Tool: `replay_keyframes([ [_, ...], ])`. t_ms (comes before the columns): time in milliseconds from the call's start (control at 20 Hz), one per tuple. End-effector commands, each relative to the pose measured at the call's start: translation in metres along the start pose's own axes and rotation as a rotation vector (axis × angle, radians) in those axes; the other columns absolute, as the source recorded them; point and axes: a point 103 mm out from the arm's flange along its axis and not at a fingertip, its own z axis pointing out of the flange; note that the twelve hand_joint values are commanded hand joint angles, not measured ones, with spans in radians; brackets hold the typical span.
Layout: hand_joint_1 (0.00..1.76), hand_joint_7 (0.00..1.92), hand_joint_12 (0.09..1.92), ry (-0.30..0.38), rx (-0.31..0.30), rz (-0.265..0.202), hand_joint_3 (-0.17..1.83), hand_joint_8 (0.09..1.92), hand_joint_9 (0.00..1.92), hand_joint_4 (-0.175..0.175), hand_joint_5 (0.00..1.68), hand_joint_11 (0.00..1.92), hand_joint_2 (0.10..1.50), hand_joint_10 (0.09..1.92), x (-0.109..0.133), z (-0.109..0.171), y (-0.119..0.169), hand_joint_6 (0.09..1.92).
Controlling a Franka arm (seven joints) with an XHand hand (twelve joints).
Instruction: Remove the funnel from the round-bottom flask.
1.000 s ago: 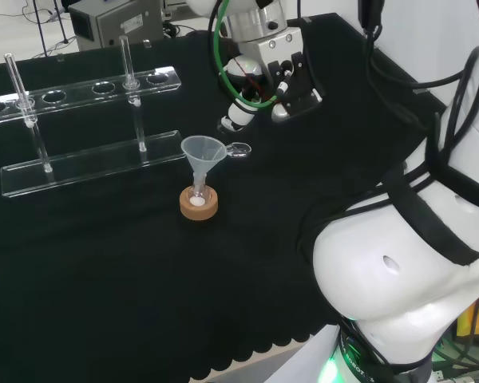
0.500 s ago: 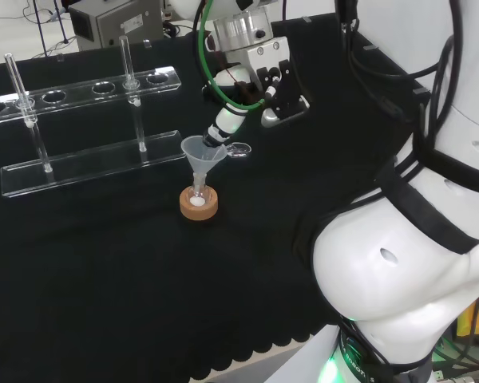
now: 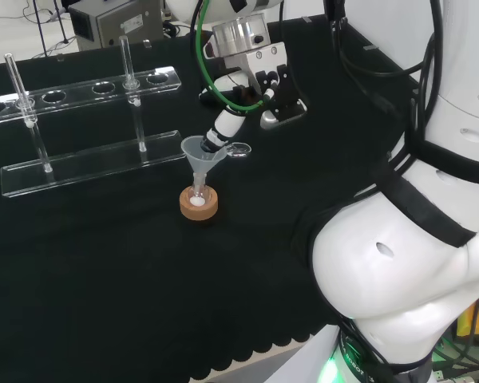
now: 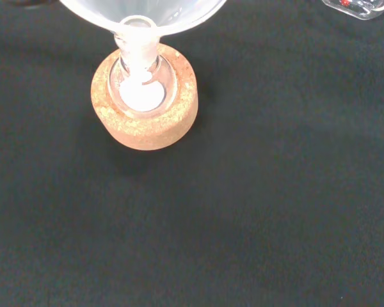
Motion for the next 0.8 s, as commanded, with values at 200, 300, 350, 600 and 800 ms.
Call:
replay_keyframes([
  [200,0.54,0.00,1.45,-0.001,0.025,-0.065,0.41,0.59,0.13,-0.029,0.05,0.37,0.65,0.84,0.015,0.015,0.021,0.09],
  [300,0.54,0.00,1.45,-0.001,0.028,-0.070,0.41,0.59,0.14,-0.030,0.04,0.38,0.65,0.84,0.017,0.018,0.024,0.09],
  [350,0.54,0.00,1.44,-0.001,0.029,-0.071,0.41,0.59,0.14,-0.030,0.04,0.38,0.65,0.84,0.018,0.019,0.025,0.09],
  [600,0.54,0.00,1.44,-0.022,0.026,-0.072,0.40,0.60,0.14,-0.030,0.04,0.39,0.65,0.84,0.021,0.025,0.033,0.09],
  [800,0.53,0.00,1.44,-0.048,0.013,-0.064,0.40,0.61,0.14,-0.032,0.05,0.39,0.65,0.83,0.019,0.026,0.036,0.09],
])
